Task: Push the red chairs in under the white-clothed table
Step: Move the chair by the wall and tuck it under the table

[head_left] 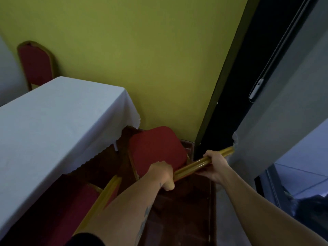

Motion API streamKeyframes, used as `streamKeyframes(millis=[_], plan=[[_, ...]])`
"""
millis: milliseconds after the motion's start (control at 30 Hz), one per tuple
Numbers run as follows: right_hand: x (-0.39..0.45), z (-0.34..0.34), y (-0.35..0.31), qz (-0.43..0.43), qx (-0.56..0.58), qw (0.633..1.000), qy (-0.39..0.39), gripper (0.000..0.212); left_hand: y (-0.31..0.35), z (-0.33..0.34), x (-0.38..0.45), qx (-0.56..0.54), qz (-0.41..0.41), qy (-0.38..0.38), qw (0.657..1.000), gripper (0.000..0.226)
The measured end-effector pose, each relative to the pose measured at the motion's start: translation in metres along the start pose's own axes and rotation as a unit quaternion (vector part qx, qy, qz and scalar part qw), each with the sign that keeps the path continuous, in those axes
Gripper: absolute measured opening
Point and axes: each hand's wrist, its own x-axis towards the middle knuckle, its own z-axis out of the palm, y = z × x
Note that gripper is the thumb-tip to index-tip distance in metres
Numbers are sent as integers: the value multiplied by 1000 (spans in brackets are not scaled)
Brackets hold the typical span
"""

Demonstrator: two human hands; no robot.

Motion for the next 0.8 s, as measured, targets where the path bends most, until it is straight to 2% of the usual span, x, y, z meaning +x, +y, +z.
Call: streamKeyframes(millis=[100, 200, 333, 567, 800], plan=[[-2, -4, -5, -4, -38, 999, -35, 20, 3, 19, -3, -66, -6, 17, 998, 36], [3, 0, -12, -11, -66, 997, -41, 17, -1, 25, -7, -150, -16, 32, 988, 36], [17, 12, -22, -17, -90, 994, -54, 18, -4, 13, -11, -151, -29, 37, 987, 36], [47, 44, -36, -6, -136, 982, -135, 17, -16, 3, -13, -177, -83, 21, 980, 37], [84, 77, -60, 0, -248, 947, -203, 13, -10, -10, -3, -212, -150, 29, 965, 33]])
